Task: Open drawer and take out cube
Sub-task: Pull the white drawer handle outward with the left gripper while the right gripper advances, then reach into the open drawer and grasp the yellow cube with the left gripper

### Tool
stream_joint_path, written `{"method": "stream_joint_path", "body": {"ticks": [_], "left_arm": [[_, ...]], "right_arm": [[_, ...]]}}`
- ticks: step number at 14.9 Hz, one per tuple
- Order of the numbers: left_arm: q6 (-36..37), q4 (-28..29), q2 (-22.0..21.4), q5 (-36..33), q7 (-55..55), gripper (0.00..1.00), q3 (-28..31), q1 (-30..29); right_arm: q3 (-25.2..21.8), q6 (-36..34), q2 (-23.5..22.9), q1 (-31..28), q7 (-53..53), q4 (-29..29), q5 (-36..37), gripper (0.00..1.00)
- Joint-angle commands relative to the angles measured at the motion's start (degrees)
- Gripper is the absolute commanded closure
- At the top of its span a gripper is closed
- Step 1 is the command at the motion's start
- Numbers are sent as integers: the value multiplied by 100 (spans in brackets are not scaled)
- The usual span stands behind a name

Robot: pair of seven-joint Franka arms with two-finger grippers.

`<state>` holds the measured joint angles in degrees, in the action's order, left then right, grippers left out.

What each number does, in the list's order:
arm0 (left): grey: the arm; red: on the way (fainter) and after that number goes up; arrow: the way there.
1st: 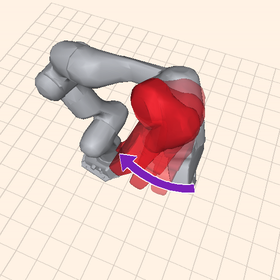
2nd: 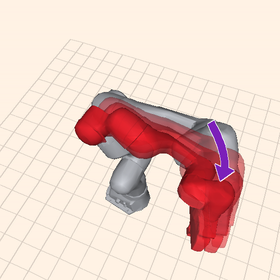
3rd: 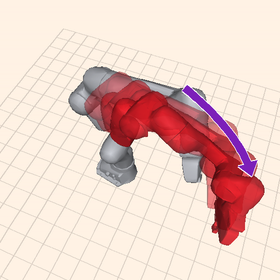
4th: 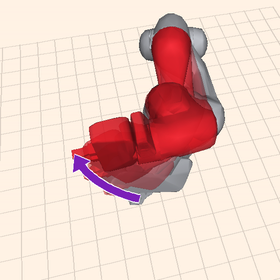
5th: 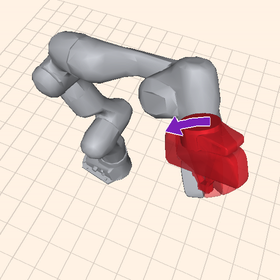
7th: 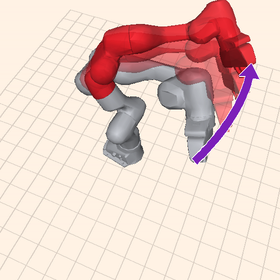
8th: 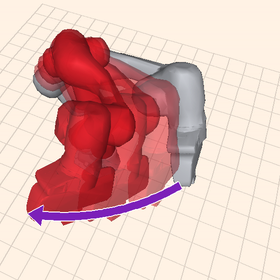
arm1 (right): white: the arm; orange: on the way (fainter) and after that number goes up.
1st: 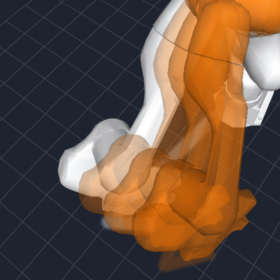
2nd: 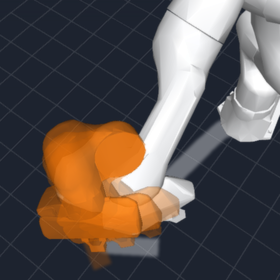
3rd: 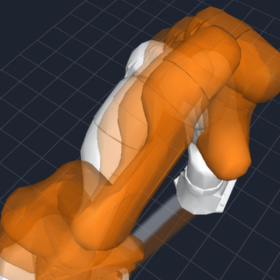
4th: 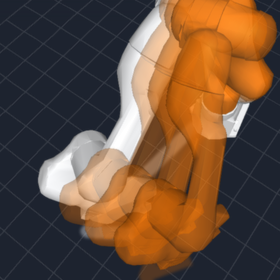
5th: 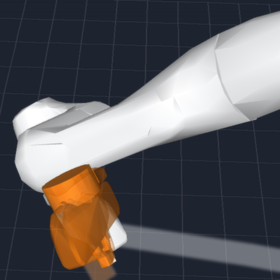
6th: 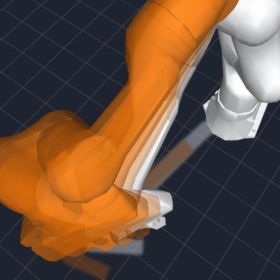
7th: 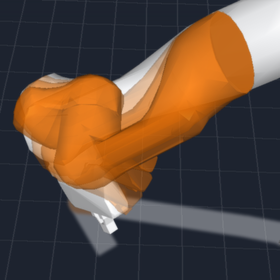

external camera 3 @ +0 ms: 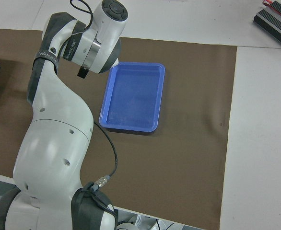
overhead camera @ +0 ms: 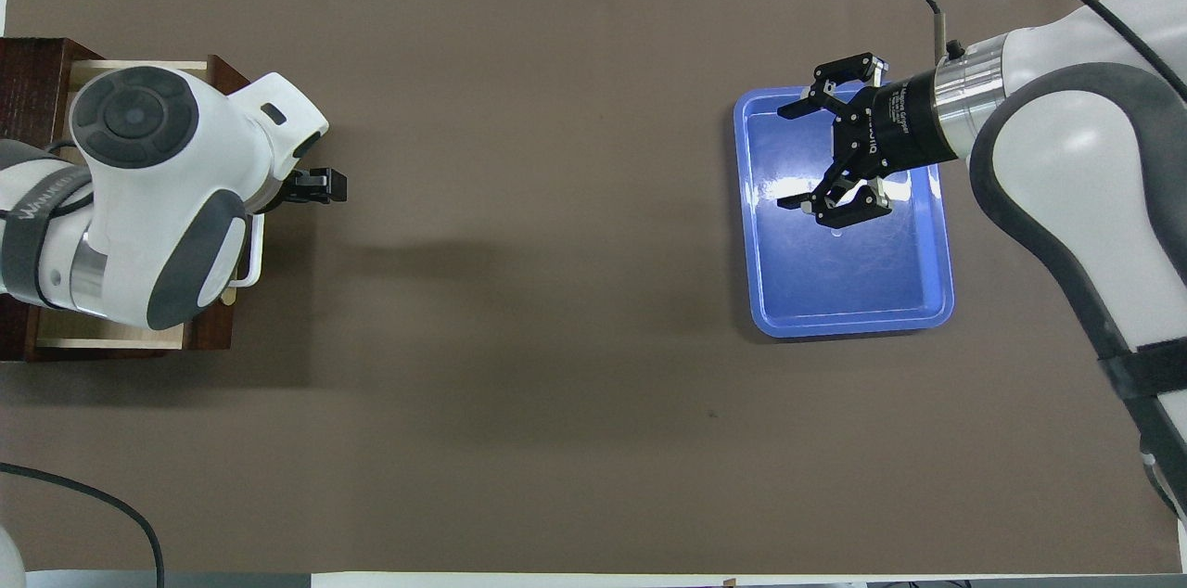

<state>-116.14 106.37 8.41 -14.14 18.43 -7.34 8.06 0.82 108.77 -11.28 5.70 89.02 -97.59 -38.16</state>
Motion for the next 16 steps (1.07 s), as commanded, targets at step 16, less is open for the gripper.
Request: {"method": "stream_joint_path", "body": {"ticks": [16], "left_arm": [[233,330,-885,860,5046,0,303,-1544]], "right_arm": [[15,250,-172,581,-427,274,-7,0]]}}
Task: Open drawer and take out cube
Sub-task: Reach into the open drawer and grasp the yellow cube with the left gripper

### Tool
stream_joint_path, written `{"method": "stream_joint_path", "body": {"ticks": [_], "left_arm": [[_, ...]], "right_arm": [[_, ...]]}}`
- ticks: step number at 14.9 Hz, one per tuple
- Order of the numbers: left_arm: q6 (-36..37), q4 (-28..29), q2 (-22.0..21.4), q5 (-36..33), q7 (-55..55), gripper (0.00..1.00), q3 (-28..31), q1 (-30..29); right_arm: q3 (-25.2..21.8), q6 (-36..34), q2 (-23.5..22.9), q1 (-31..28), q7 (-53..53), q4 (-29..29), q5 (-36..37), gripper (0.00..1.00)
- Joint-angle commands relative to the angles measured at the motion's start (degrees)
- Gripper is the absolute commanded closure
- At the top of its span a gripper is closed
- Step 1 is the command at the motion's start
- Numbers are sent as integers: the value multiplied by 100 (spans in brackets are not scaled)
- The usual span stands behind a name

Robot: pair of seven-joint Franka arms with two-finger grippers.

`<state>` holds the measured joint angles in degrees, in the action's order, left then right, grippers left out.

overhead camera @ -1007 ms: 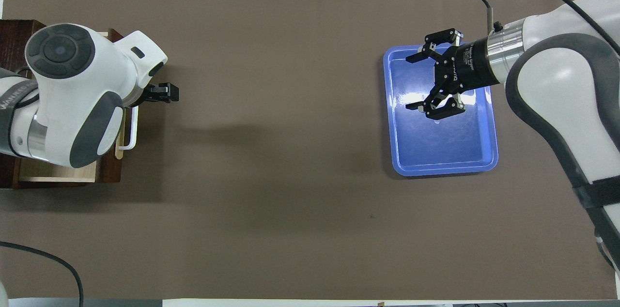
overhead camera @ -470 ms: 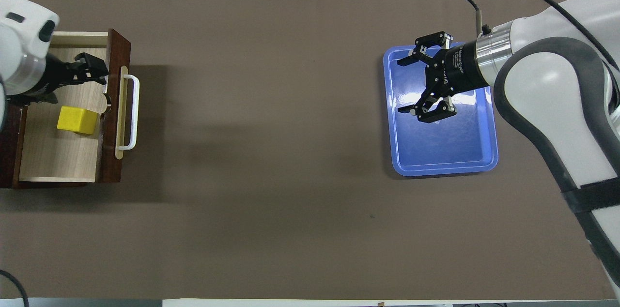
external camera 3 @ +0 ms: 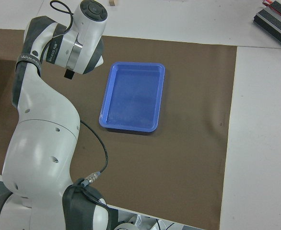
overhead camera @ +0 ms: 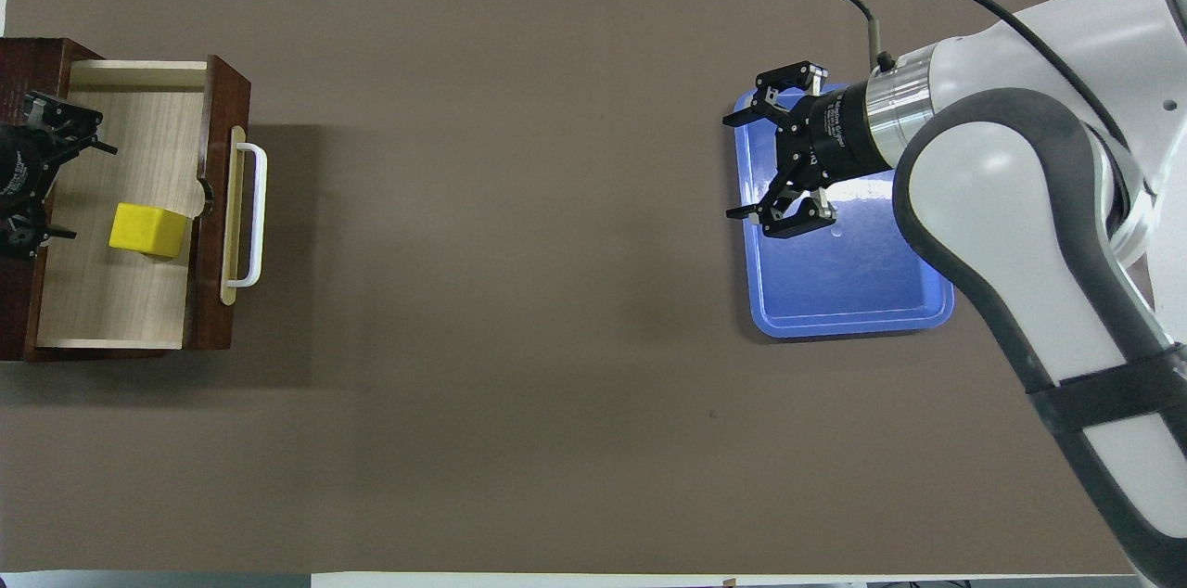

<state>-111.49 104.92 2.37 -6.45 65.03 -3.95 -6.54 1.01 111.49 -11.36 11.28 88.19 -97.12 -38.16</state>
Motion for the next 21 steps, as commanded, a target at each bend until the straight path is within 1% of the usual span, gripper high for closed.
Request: {"method": "stream_joint_path", "body": {"ticks": [1,3,5,8,13,14,15,16,17,18,19,21], "left_arm": [[-346,590,-272,91,692,0,-36,-110],[-784,932,-254,74,1159,0,-36,-119],[-1085,1162,-237,74,1257,0,-36,-171],[-1129,1198,-210,91,1328,0,-45,-277],[-1367,1408,-202,91,1705,0,-54,-172],[-1367,1426,-210,74,1697,11,-54,-172],[-1367,1426,-210,74,1680,33,-45,-180],[-1376,1409,-193,74,1662,66,-45,-181],[-1376,1348,-175,74,1662,90,-45,-181],[-1341,1251,-158,74,1653,100,-45,-172],[-1262,1103,-79,74,1671,100,-54,-163],[-615,384,157,74,1697,100,-71,-15]], "right_arm": [[4,-83,-208,23,-564,307,-25,0],[13,-171,-331,41,-592,491,-34,0],[13,-198,-375,242,-592,536,-16,0],[13,-233,-375,322,-592,527,-16,0],[13,-425,-375,331,-592,527,-16,0],[13,-479,-375,331,-592,527,-16,0],[13,-557,-367,331,-592,536,-16,0],[13,-584,-366,322,-592,536,-16,0],[13,-611,-366,322,-592,536,-16,1],[13,-637,-366,322,-592,545,-25,1],[13,-646,-366,322,-592,536,-25,1],[13,-637,-366,331,-592,536,-25,1]]}}
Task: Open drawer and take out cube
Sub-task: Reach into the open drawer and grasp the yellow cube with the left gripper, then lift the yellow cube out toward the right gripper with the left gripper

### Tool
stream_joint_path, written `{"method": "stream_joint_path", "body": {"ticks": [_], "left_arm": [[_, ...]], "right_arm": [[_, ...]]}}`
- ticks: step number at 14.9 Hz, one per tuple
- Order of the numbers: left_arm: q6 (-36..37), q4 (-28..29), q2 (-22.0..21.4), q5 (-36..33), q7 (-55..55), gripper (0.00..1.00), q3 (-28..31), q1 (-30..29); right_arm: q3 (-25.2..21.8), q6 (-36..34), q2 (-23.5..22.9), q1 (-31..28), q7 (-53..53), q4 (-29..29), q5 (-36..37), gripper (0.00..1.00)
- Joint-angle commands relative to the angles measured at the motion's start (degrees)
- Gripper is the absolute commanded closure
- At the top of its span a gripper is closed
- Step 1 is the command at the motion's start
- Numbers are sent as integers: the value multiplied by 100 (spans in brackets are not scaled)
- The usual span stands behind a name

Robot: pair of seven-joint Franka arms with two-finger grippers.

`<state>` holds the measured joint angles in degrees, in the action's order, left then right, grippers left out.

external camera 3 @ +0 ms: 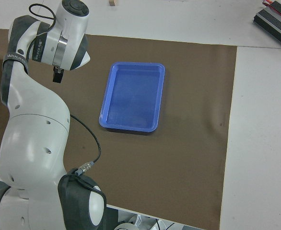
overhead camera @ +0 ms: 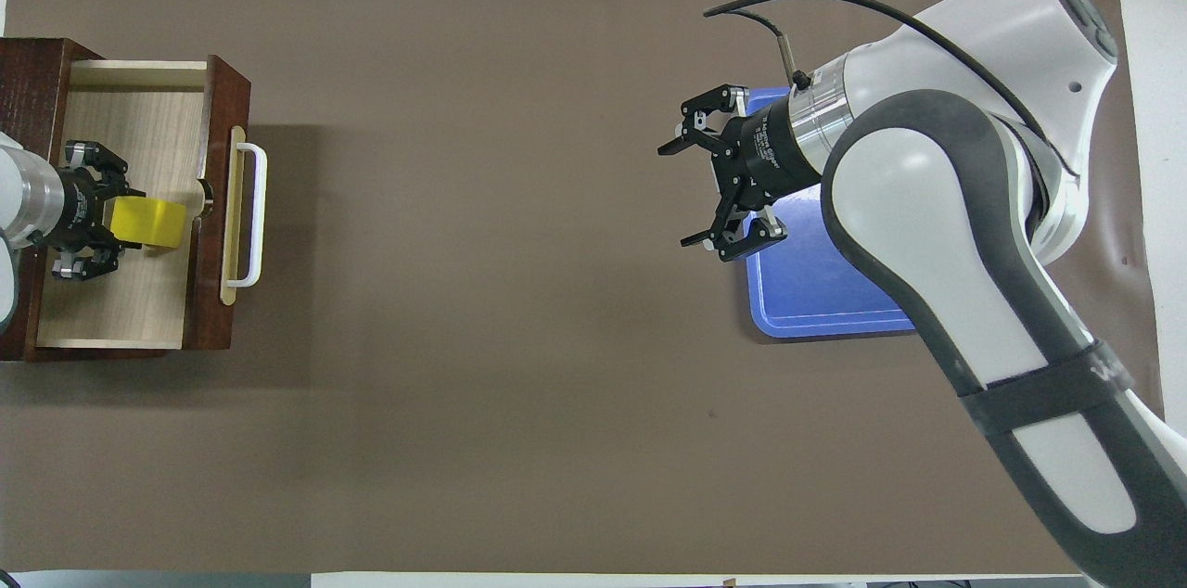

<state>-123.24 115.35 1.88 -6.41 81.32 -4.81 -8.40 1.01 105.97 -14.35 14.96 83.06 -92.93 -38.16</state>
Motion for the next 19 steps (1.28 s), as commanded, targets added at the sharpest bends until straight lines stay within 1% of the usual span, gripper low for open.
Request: {"method": "stream_joint_path", "body": {"ticks": [1,3,4,5,7,10,12,13,16,17,19], "left_arm": [[1156,-1263,434,70,85,100,15,251],[2124,-2301,803,87,321,100,15,452],[2486,-2663,918,87,523,100,15,610],[2742,-2849,972,87,768,100,24,838],[2920,-2886,972,87,1549,100,15,1269],[2824,-2851,955,280,3007,100,6,1700],[2701,-2799,929,289,3729,100,15,2191],[2587,-2720,902,289,3968,100,24,2481],[2280,-2632,963,272,4749,100,24,2965],[2209,-2518,972,228,4944,100,24,3115],[2121,-2474,1007,228,5199,100,24,3335]], "right_arm": [[13,-68,-68,-37,-80,109,-25,1],[13,-59,-68,-37,-80,109,-25,1],[13,-59,-68,-37,-80,109,-25,1],[13,-59,-68,-37,-80,109,-34,1],[13,-59,-68,-37,-80,109,-34,1],[13,-68,-68,-55,-80,109,-34,1],[13,-68,-68,-55,-80,100,-25,1],[5,-59,-68,-55,-88,82,-25,1],[13,-15,-68,-46,-80,56,-43,1],[13,-7,-68,-38,-80,56,-43,2],[13,11,-68,15,-80,38,-34,2]]}}
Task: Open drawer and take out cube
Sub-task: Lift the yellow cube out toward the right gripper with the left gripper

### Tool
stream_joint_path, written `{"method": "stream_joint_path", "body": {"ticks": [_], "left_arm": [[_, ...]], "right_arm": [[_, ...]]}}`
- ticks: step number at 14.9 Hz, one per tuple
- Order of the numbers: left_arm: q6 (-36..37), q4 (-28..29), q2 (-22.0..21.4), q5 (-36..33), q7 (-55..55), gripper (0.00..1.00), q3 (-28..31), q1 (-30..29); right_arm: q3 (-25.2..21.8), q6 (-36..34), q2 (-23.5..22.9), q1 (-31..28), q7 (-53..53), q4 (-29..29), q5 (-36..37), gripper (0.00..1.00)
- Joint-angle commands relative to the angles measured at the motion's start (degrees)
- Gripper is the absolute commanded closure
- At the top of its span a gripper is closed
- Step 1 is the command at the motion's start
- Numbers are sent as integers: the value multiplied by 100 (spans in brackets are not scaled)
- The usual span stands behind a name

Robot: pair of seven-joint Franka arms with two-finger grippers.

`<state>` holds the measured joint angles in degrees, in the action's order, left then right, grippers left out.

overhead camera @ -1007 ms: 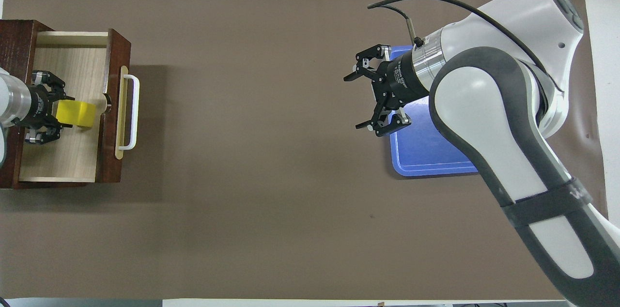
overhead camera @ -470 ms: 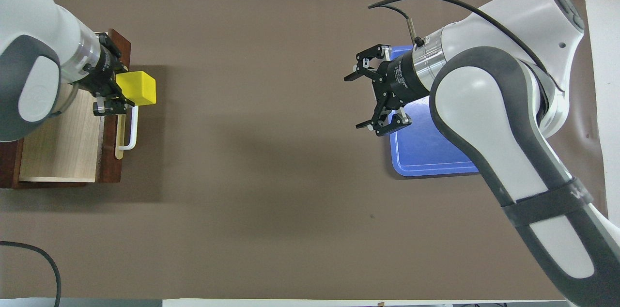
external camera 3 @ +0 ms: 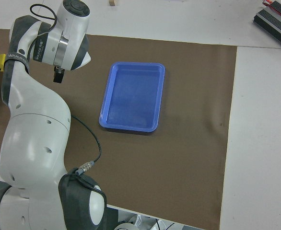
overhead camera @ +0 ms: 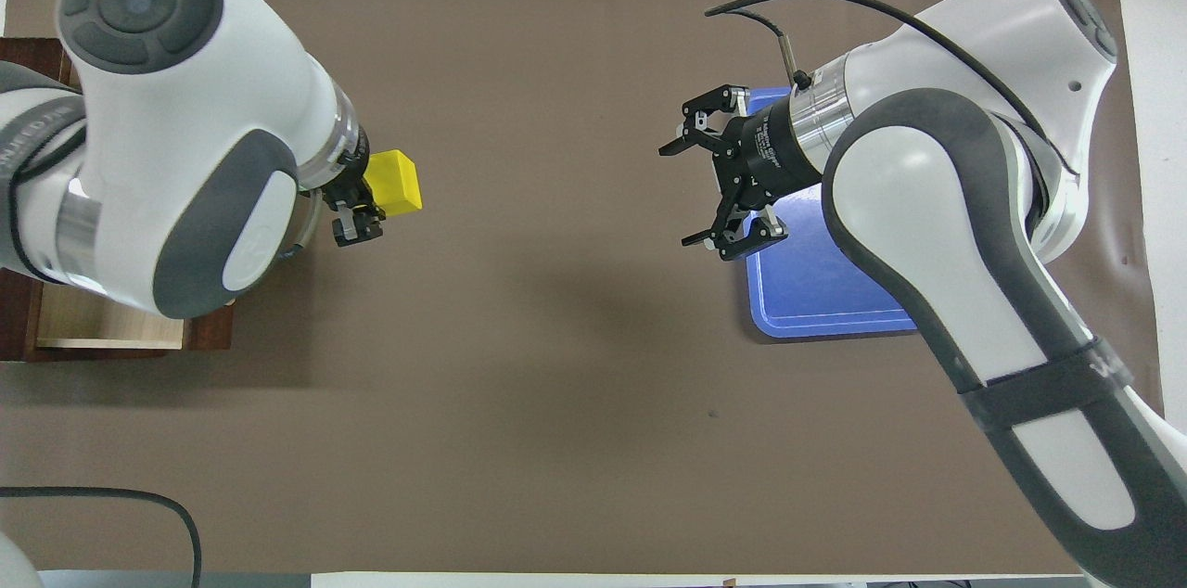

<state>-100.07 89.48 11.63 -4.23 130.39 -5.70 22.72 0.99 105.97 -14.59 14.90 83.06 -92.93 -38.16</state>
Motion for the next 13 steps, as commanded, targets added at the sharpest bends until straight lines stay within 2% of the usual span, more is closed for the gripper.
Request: {"method": "stream_joint_path", "body": {"ticks": [1,10,13], "left_arm": [[-214,97,94,9,338,100,113,346],[-513,35,200,62,900,100,104,672],[-505,79,200,1,901,100,113,707]], "right_arm": [[6,20,-44,57,-79,29,-25,2],[6,432,-53,479,219,90,-60,4],[-11,363,-552,759,543,712,45,4]]}}
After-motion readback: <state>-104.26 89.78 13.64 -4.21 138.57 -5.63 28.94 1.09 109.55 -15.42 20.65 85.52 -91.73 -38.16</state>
